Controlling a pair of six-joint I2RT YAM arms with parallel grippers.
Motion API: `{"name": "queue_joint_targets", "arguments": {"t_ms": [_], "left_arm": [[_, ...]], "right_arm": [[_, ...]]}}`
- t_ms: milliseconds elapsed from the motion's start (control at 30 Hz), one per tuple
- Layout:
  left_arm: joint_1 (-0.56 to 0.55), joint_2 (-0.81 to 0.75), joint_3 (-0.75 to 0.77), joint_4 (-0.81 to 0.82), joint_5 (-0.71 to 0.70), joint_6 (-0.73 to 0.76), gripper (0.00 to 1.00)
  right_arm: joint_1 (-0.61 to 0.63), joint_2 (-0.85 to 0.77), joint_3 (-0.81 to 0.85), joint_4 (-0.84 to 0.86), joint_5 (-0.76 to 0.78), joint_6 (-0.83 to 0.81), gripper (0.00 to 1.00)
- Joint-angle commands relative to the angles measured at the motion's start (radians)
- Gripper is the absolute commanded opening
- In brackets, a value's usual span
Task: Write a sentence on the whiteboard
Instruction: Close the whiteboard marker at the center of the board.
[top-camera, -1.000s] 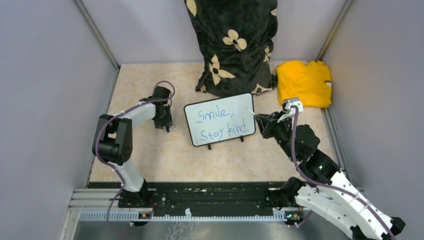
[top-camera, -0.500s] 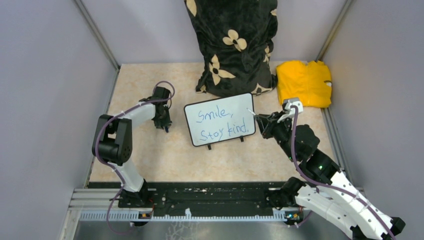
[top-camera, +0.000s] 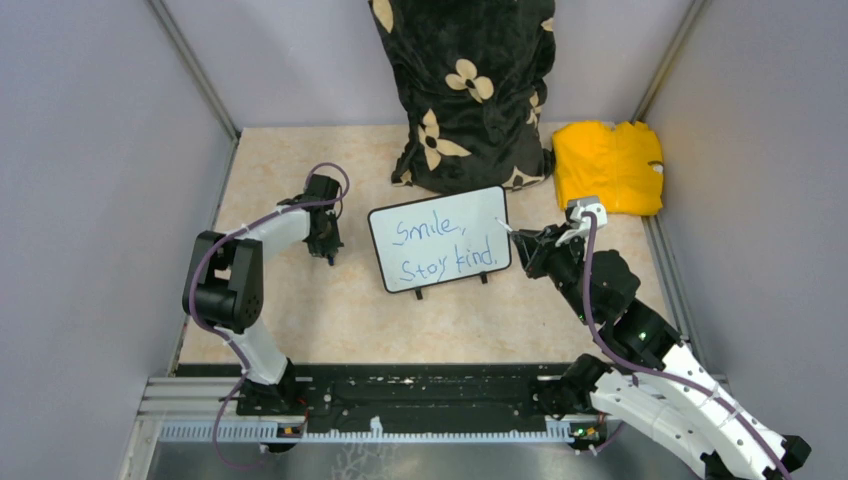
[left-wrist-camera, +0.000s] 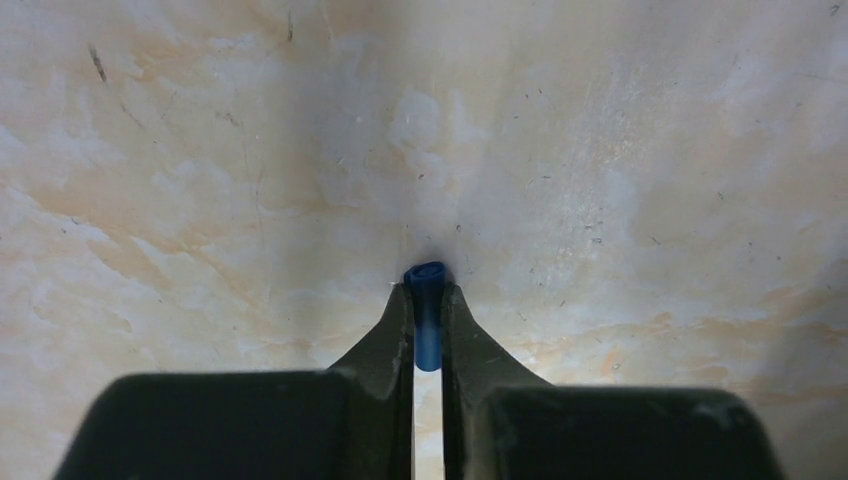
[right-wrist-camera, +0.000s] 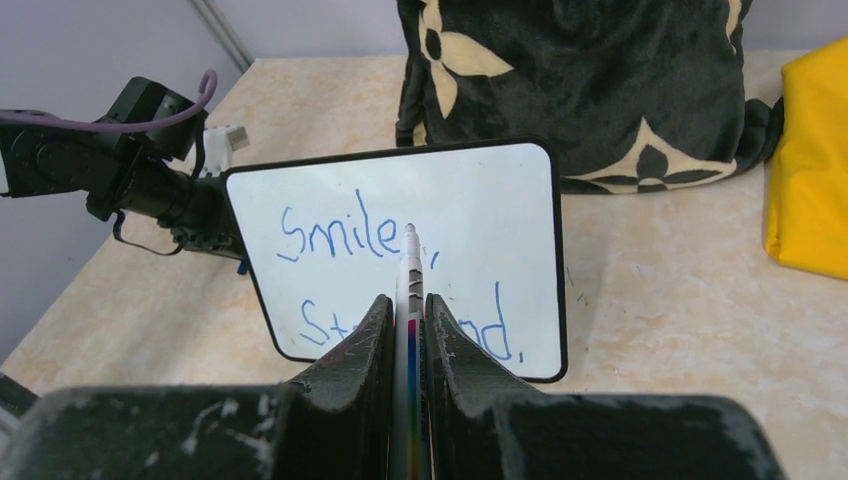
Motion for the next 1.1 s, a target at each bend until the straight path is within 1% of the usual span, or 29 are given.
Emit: {"name": "queue_joint_targets", "arguments": {"t_ms": [0,33,200,300,533,700,867,967,1067], "left_arm": [[-0.006,0.044,-0.058,-0.029,0.055,-0.004,0.04],[-0.005,0.04,-0.059,-0.028,0.054,-0.006,0.0],[-0.006,0.013,-0.068,-0.016,0.052,-0.016,0.0],[-0.005,-0.012,-0.077,-0.006,0.028,-0.031,0.0],[-0.005,-0.124,-0.093,0.016,-0.015,-0.074,0.0],[-0.005,-0.263,-0.101,0.018,-0.023,-0.101,0.0],[-0.005,-0.457,-0.085,0.006,-0.043,-0.13,0.0],[-0.005,-0.579,-0.067,0.023,-0.015,-0.137,0.0],[-0.005,-0.693,-0.067,0.08,0.036,-0.144,0.0]], "right_arm": [[0.003,-0.011,0.005,0.019,0.011,0.016,0.0],[0.003,-0.01,0.004,0.019,0.011,0.019,0.0],[0.003,-0.008,0.001,0.015,0.012,0.024,0.0],[0.003,-0.009,-0.005,0.011,0.017,0.027,0.0],[0.002,-0.006,-0.023,0.017,0.021,0.022,0.0],[0.002,0.014,0.005,0.018,0.075,-0.034,0.0],[0.003,0.042,0.069,0.035,0.093,-0.085,0.0],[0.002,0.075,0.129,0.049,0.08,-0.116,0.0],[0.002,0.127,0.223,0.069,0.037,-0.14,0.0]]}}
